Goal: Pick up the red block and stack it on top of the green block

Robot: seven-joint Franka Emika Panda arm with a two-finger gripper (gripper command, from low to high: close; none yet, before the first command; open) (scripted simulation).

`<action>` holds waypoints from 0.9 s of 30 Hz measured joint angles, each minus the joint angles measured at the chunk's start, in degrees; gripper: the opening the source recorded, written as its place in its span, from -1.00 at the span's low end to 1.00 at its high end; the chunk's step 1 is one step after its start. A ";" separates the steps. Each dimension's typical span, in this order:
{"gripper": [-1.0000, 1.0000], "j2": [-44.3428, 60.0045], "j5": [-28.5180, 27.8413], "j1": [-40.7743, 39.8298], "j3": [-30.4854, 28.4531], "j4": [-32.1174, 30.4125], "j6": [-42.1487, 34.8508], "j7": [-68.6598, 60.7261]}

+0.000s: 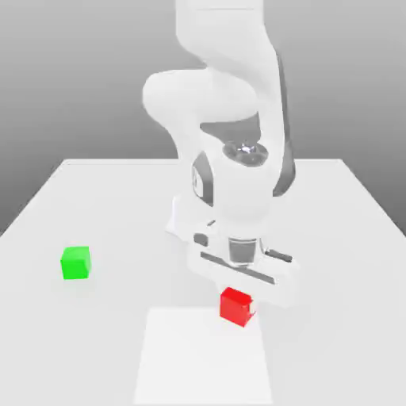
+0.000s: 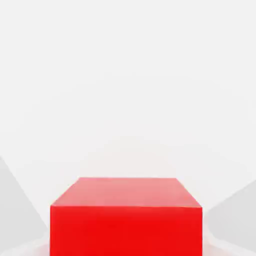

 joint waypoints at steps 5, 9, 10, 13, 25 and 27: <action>-1.00 -6.01 7.15 -2.67 4.67 -0.55 -5.25 -5.37; -1.00 -10.98 10.66 -1.62 4.83 -1.26 -9.55 -7.72; -1.00 -12.19 11.06 -1.47 4.70 -1.48 -10.56 -7.94; -1.00 -15.65 11.73 -1.20 4.60 -2.26 -13.37 -8.18; -1.00 -21.67 3.87 -15.26 -11.55 -2.57 -19.00 -31.05; -1.00 -22.50 2.04 -18.13 -14.45 -2.55 -19.80 -35.10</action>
